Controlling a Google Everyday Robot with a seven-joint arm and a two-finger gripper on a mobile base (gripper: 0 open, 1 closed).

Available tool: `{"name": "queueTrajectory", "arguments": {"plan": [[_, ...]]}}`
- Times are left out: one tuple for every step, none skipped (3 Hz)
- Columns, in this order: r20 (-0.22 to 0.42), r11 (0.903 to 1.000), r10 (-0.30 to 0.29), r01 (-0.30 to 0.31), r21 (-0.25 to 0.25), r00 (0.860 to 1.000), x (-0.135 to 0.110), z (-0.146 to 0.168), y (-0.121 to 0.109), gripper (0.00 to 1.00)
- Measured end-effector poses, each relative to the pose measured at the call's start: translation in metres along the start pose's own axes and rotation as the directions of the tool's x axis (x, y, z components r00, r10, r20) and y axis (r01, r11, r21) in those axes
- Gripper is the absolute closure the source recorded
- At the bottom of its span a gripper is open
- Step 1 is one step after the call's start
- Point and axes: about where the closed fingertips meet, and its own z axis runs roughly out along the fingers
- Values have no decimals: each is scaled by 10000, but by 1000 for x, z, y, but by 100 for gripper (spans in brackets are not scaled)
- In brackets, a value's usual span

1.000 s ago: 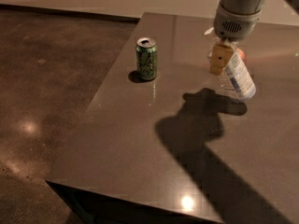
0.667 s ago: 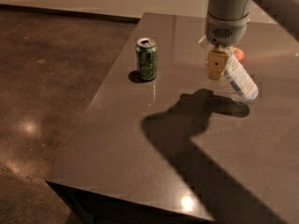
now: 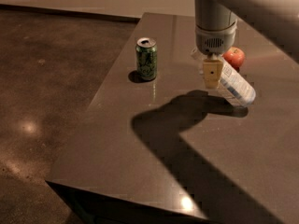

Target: Knock blue plastic bottle over

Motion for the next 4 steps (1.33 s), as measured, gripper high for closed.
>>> {"name": "queueTrajectory", "arguments": {"plan": [[6,9981,-594,594,-145,9982,-5,6,8,30],[60,9939,-1034,1035,-376,9946,-13,14,16,7],[262,9943,-1061,1064,-117,9940,-18,15,11,0],[262,9943,-1061,1064,-117,9940,-18,15,11,0]]}}
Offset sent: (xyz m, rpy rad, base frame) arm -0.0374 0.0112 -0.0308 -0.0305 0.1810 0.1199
